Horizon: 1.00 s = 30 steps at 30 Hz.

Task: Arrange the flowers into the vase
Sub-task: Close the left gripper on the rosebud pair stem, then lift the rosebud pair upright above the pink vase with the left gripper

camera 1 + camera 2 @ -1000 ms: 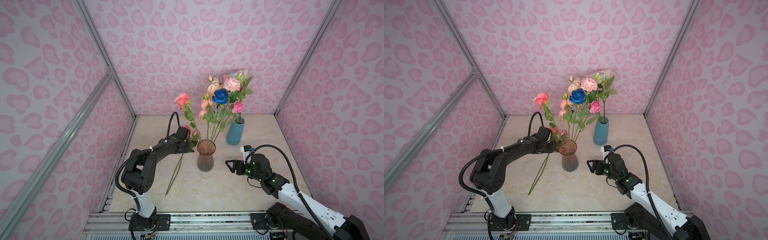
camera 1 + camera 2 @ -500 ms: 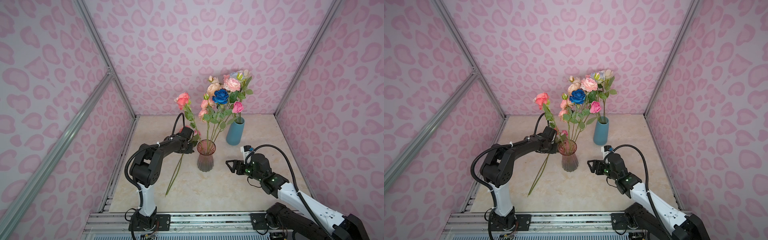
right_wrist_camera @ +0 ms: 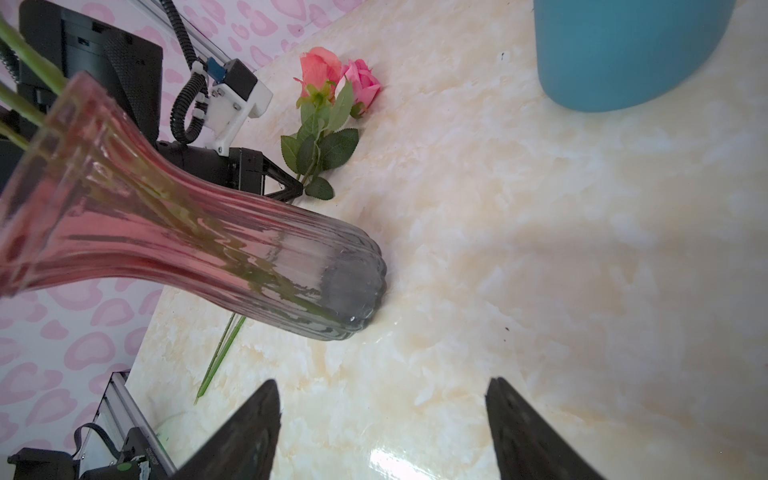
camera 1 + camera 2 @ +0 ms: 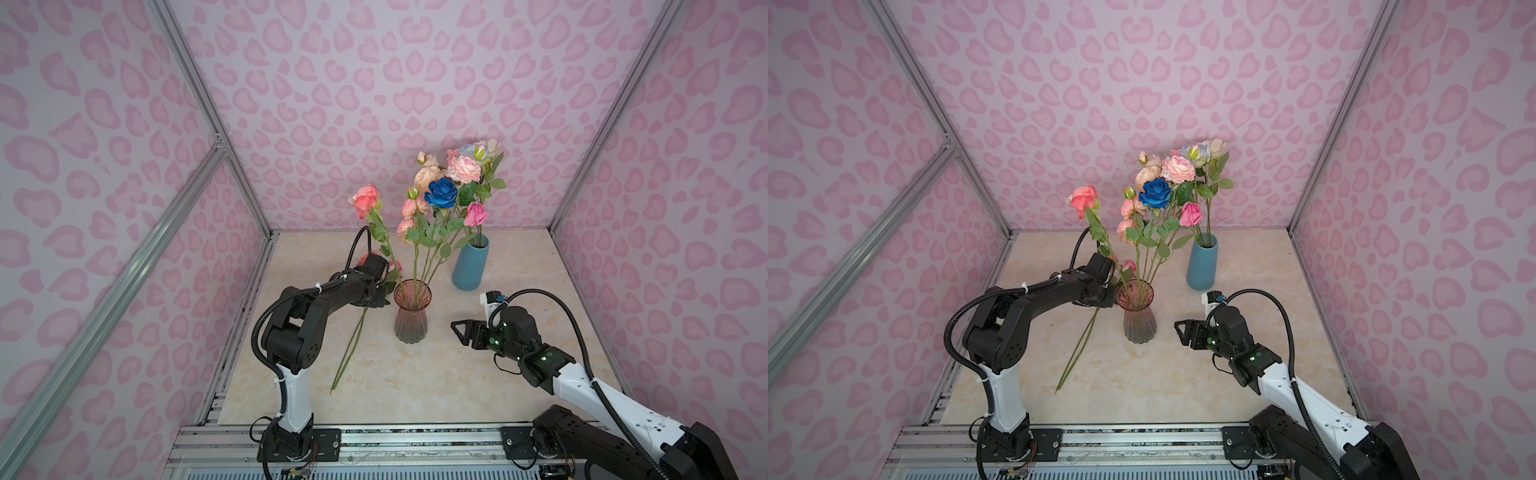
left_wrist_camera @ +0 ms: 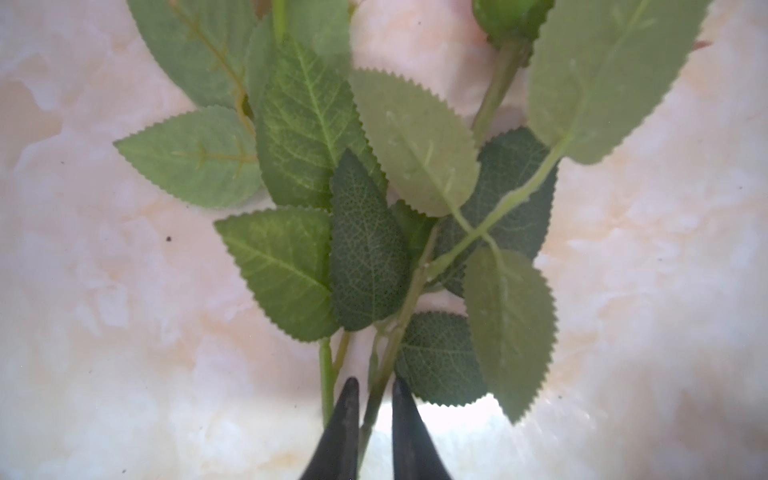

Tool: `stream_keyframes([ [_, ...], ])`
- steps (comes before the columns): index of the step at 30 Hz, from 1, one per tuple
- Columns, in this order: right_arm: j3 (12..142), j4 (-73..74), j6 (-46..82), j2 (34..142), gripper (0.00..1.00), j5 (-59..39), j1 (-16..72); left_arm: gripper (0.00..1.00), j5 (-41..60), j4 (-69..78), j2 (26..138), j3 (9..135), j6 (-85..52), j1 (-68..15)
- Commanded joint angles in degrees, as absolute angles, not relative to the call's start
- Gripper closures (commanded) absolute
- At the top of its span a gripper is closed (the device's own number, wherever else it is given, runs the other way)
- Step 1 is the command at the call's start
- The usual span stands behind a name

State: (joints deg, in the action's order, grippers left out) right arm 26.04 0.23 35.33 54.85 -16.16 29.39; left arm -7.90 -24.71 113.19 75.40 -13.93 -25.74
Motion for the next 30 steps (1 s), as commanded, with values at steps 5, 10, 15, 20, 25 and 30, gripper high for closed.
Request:
stream_keyframes([
  [5,26.62,1.49,34.56,54.29,0.21,-15.86,29.36,0.88,-7.38,-24.96,114.19,74.97,-13.86,-25.78],
  [10,26.81,1.45,34.60,54.27,0.21,-15.81,29.37,0.82,-7.32,-25.39,114.00,74.94,-13.71,-25.75],
  [15,26.81,1.52,34.78,54.32,0.21,-15.80,29.40,0.89,-6.94,-25.32,113.76,74.60,-14.14,-25.75],
  [20,27.14,1.08,34.79,53.80,0.21,-15.82,29.41,0.97,-6.19,-25.05,110.93,74.28,-15.21,-25.69],
  [25,28.39,0.80,34.87,53.45,0.22,-16.01,29.37,0.97,-4.24,-24.88,107.80,74.72,-16.32,-25.58],
  [30,29.49,-0.03,34.67,52.35,0.22,-15.77,29.40,0.97,-4.66,-25.81,101.20,74.22,-17.64,-25.26],
])
